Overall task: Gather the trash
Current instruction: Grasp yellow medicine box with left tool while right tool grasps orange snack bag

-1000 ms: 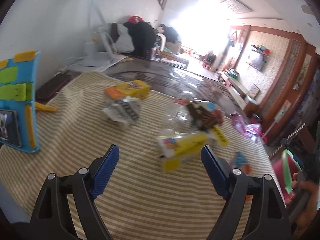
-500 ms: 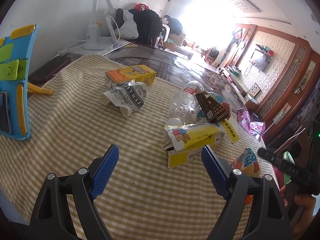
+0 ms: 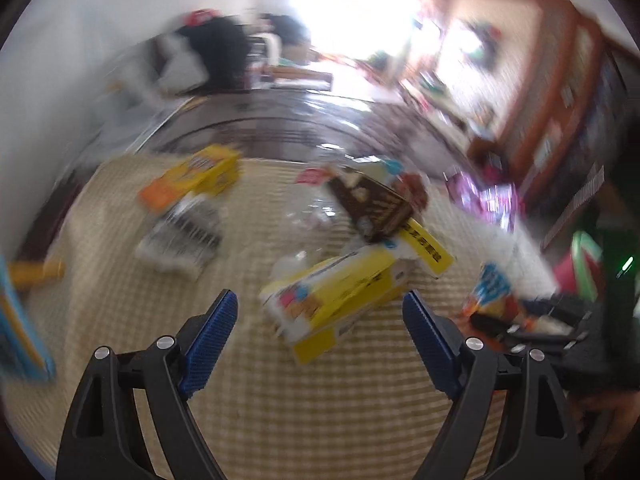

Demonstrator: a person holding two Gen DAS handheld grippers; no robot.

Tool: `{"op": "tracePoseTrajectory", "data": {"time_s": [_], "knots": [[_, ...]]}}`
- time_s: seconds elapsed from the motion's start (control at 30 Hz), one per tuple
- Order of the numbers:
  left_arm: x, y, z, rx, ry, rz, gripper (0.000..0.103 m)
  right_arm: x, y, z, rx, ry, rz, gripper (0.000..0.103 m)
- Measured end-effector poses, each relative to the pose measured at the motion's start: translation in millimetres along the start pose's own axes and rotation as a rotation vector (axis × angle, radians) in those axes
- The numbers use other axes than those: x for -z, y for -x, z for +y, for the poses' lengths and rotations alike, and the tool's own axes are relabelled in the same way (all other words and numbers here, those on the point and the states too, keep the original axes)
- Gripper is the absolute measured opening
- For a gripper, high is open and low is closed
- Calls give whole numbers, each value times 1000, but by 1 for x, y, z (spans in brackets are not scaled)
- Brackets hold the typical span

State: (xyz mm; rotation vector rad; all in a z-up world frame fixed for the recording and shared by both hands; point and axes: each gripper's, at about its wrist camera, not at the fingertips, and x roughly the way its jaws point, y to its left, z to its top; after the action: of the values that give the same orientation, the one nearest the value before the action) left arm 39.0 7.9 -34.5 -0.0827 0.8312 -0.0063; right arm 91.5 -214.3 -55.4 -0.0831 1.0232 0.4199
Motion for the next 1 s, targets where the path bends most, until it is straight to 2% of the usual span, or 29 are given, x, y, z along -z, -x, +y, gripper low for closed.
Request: {"op": "tracePoseTrajectory", "data": {"time_s": [0.1,0.17,0.27,0.53,0.63,0.7,0.8,0.9,0.93,1.0], "knots": [[-13,-26,-19,30,-164,101,77,-3,4,-19,-17,-67,-10,50],[-15,-44,-28,46,-243,171,68,-4,3,-26,-30,-108,-14,50],[-17,-60,-35,-1,-319,196,66,-4,3,-35,-59,-153,-18,50],[-27,-81,-32,10,-304,230,68,-8,1,-31,-72,-135,-16,50],[-24,-83,-33,-6,-318,235,76,-6,-1,-30,-77,-132,-3,51],[-21,-89,-36,-20,-336,245,75,-5,-3,-28,-76,-121,6,51],[-16,-81,-35,-50,-316,219,67,-5,0,-27,-63,-106,-6,51],[-12,-70,-27,7,-219,218,59,-6,3,-29,-57,-112,-16,51],[-10,-66,-25,27,-188,216,51,-6,3,-29,-58,-113,-19,51],[-5,-56,-25,16,-161,191,45,-6,5,-28,-55,-109,-27,51]]}}
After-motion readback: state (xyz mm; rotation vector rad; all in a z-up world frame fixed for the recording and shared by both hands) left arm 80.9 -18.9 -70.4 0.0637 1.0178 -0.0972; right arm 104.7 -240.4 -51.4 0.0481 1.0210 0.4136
